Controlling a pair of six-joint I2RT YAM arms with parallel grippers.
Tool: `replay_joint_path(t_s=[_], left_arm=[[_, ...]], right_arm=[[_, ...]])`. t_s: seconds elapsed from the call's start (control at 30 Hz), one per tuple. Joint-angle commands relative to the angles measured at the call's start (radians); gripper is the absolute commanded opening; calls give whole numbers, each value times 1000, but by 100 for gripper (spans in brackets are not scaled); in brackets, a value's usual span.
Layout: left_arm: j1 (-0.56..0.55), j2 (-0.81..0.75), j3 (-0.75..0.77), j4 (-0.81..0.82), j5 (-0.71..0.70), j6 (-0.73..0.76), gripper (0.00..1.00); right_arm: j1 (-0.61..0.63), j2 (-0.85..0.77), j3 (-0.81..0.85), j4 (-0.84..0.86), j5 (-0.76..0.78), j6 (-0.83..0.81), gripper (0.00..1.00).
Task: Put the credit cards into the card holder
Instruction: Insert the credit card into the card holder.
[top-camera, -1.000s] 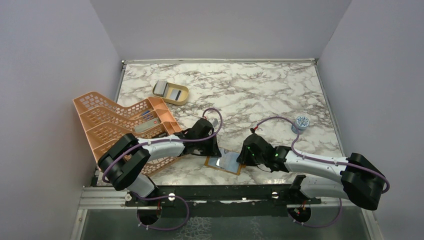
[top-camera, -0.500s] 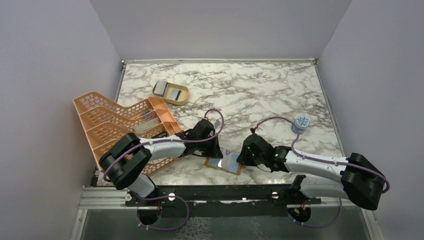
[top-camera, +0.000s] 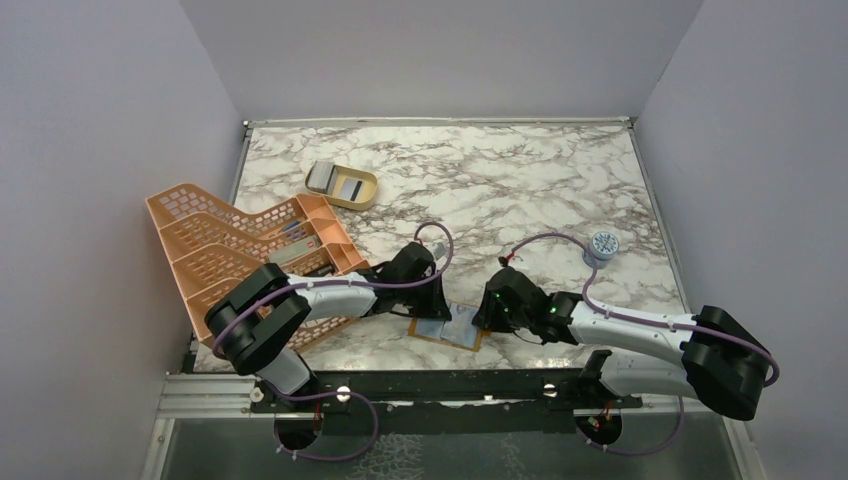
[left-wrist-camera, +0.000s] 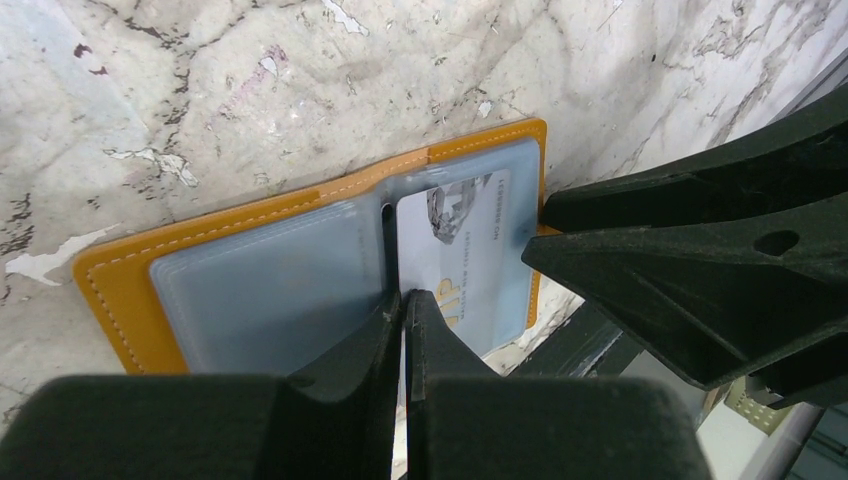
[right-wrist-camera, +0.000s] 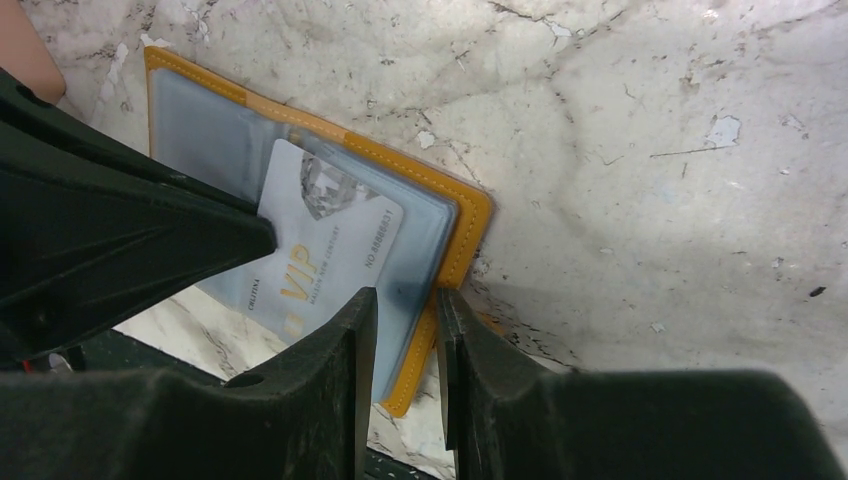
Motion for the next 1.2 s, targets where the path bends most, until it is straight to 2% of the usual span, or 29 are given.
replay_joint_path(t_s=[0.0, 0.3, 0.47, 0.63, 0.83, 1.03, 1.17], left_arm=[[-21, 21, -4, 18, 21, -17, 7], [-44, 4, -21, 68, -1, -83, 14], [-46, -17, -23, 59, -17, -88, 28], [-45, -69, -17, 14, -54, -74, 41], [-42, -122, 24, -101, -131, -5, 52], [-32, -161, 71, -249, -218, 101, 69], [-26, -155, 119, -349, -267, 170, 72]], right_arm=[[9, 2, -9, 50, -49, -11, 28], [8, 1, -9, 56, -49, 1, 28], [8, -16, 14, -4, -36, -39, 28], [9, -102, 37, -82, -80, -180, 29], [9, -200, 6, -102, -157, -315, 37], [9, -123, 46, -104, -151, -350, 46], [9, -57, 59, -103, -150, -327, 48]])
